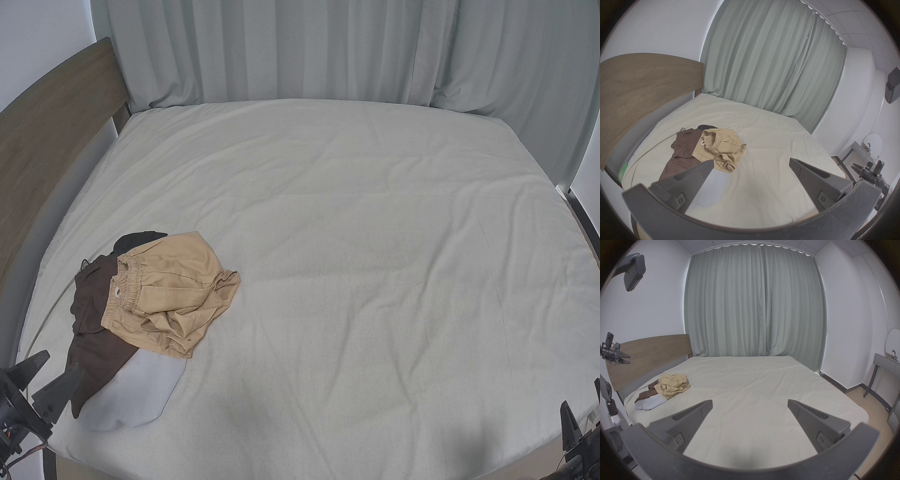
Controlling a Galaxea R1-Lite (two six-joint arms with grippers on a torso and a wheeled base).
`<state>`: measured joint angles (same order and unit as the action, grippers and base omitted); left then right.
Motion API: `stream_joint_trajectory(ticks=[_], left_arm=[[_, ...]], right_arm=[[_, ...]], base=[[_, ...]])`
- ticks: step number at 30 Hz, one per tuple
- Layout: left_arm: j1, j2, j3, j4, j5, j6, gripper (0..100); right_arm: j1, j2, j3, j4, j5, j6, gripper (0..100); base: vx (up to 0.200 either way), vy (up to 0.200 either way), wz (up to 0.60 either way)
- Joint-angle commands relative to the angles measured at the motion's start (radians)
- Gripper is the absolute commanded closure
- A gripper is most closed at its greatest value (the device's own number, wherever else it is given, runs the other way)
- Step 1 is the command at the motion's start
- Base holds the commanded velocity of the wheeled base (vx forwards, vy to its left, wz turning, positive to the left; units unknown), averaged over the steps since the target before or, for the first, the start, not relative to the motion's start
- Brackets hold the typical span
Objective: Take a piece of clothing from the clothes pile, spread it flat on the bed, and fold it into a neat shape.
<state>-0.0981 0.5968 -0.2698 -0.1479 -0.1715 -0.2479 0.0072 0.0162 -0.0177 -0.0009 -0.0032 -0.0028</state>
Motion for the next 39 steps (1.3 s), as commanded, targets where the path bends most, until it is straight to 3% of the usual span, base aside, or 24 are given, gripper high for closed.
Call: stream_joint_trajectory(ticks=[1,17,30,39], left_arm=[[0.008,0.118,-0.002,-0.053,-0.017,-0.001,0],[0.015,0.321,-0.002,-0.240,-0.051,-0.048,0],[0.210,0.463,-0.012,-0.326,-0.246,-0.031,0],[0.228,0.575,-0.031,-0.400,-0.276,-0.030,0]], right_arm=[[0.000,-0.009,0.018,-0.001,-0.001,0.000,0],[0.000,-0.009,0.018,-0.001,0.000,0.000,0],[0.000,-0.009,0.018,-0.001,-0.001,0.001,0],[0.000,-0.009,0.018,-0.001,-0.001,0.001,0]], base=[[0.000,0.000,0.00],[0.000,0.000,0.00],[0.000,0.000,0.00],[0.000,0.000,0.00]])
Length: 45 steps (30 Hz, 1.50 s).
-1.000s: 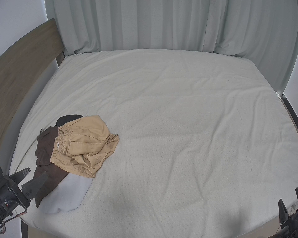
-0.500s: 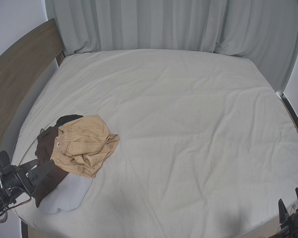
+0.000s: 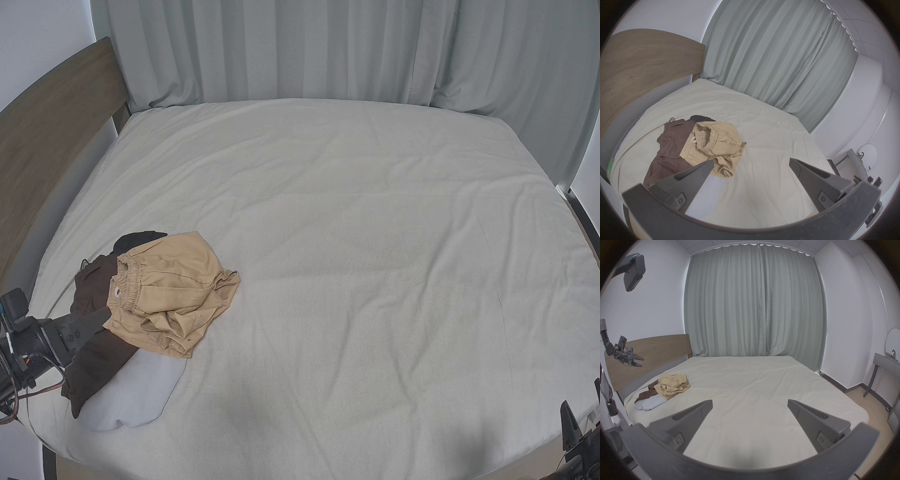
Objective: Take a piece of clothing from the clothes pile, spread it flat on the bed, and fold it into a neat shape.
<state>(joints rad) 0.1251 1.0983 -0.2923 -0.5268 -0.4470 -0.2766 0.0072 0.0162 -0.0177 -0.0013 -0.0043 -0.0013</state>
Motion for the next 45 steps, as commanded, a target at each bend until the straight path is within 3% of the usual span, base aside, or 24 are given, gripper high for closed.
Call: stream_joint_trajectory(ticks=[1,23,27,35,45], left_arm=[[0.007,0.089,-0.010,-0.032,-0.001,-0.001,0],[0.010,0.428,-0.080,-0.257,-0.004,-0.007,0],[0.059,0.499,-0.110,-0.305,-0.007,-0.004,0],[0.103,0.581,-0.146,-0.344,-0.059,-0.004,0],[0.102,0.638,-0.209,-0.346,-0.127,-0.004,0]], right_arm=[[0.000,-0.009,0.018,0.000,0.000,-0.002,0],[0.002,-0.009,0.018,0.000,0.000,0.000,0],[0.002,-0.009,0.018,0.000,0.000,0.000,0],[0.000,-0.009,0.018,0.000,0.000,0.000,0],[0.000,-0.009,0.018,0.000,0.000,-0.002,0]], base=[[0.000,0.000,0.00],[0.000,0.000,0.00],[0.000,0.000,0.00],[0.000,0.000,0.00],[0.000,0.000,0.00]])
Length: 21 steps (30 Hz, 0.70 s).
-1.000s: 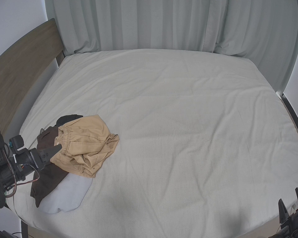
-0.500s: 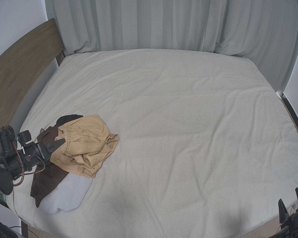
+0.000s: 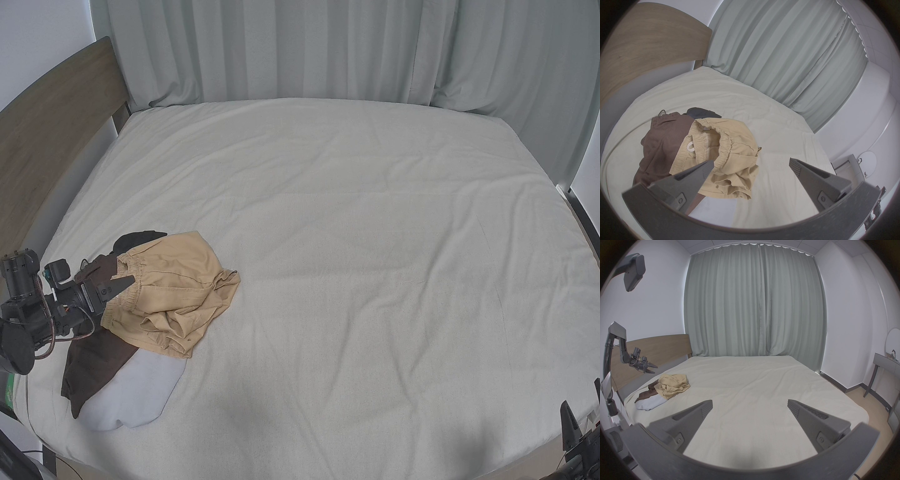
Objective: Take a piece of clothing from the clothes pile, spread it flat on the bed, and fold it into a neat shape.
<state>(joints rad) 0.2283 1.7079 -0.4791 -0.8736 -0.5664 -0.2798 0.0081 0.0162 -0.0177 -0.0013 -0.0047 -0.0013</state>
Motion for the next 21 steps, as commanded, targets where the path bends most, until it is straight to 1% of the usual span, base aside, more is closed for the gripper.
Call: stream_joint_trajectory(ticks=[1,11,18,21], left_arm=[[-0.001,0.036,-0.029,0.001,-0.007,-0.001,0],[-0.003,0.111,-0.075,-0.001,-0.004,0.004,0],[-0.009,0.185,-0.110,-0.038,-0.004,0.005,0],[-0.017,0.230,-0.130,-0.076,-0.006,0.005,0]], right_arm=[[0.001,-0.009,0.018,0.000,0.000,-0.002,0],[0.000,-0.009,0.018,0.000,0.000,-0.002,0],[0.000,-0.009,0.018,0.000,0.000,0.000,0],[0.000,-0.009,0.018,0.000,0.000,0.000,0]], base=[[0.000,0.000,0.00],[0.000,0.000,0.00],[0.000,0.000,0.00],[0.000,0.000,0.00]])
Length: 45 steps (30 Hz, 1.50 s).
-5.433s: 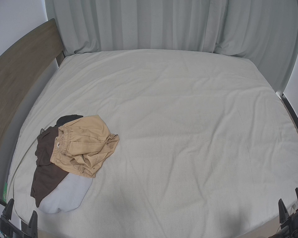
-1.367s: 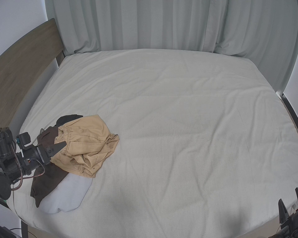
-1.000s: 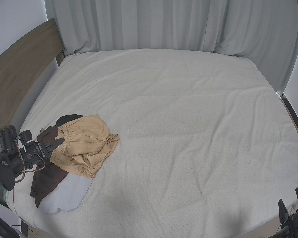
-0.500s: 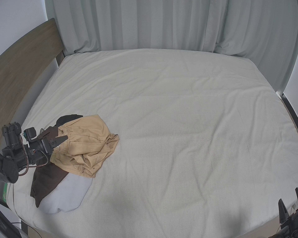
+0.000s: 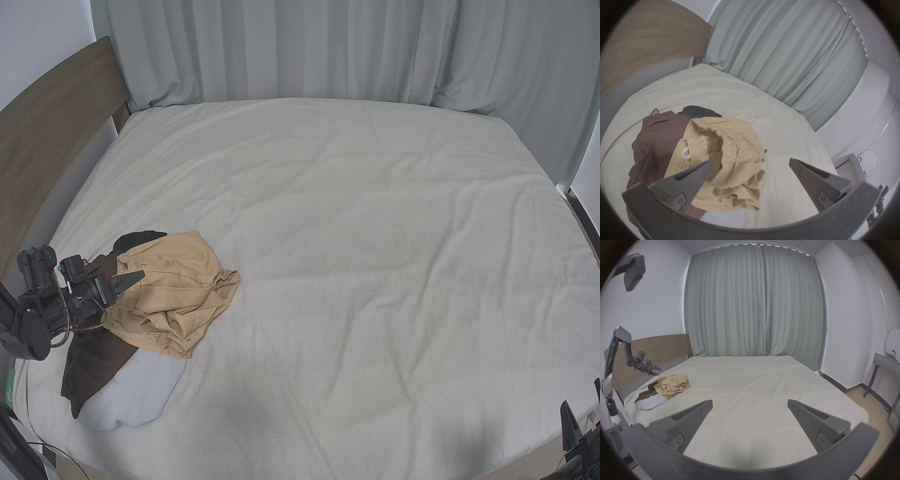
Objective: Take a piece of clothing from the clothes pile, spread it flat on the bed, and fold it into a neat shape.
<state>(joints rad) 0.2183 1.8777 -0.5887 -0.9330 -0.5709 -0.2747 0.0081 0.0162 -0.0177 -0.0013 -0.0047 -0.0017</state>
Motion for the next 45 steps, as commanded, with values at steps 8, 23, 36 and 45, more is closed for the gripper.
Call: stream_joint_trajectory(ticks=[8,23,36,45], left_arm=[[-0.051,0.135,-0.048,-0.081,0.003,-0.003,0],[-0.066,0.196,-0.042,-0.198,0.005,-0.006,0],[-0.065,0.198,-0.045,-0.198,0.006,-0.006,100],[-0.066,0.161,-0.023,-0.199,-0.006,-0.006,100]], right_arm=[[0.001,-0.009,0.018,0.000,0.000,0.000,0],[0.001,-0.009,0.018,0.000,0.000,0.000,0],[0.001,-0.009,0.018,0.000,0.000,0.000,0],[0.001,-0.009,0.018,0.000,0.000,0.000,0]], base=[[0.000,0.000,0.00],[0.000,0.000,0.00],[0.000,0.000,0.00],[0.000,0.000,0.00]])
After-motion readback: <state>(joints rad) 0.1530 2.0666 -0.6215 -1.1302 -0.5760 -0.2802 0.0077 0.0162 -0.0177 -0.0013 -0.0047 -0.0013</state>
